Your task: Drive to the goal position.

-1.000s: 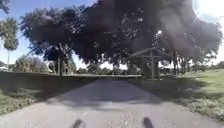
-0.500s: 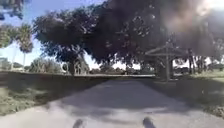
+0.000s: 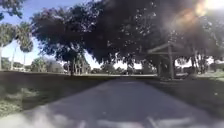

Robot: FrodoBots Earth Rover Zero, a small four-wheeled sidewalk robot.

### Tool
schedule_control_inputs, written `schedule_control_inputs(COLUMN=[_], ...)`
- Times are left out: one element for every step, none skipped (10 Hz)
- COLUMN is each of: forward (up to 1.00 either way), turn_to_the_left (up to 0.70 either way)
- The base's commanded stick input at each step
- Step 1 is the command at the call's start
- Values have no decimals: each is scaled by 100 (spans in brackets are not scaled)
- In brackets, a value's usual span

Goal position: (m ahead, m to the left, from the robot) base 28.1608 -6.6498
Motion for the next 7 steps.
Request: schedule_control_inputs(forward=[85,85,85,85,85,85,85], turn_to_the_left=[0,0,0,0,0,0,0])
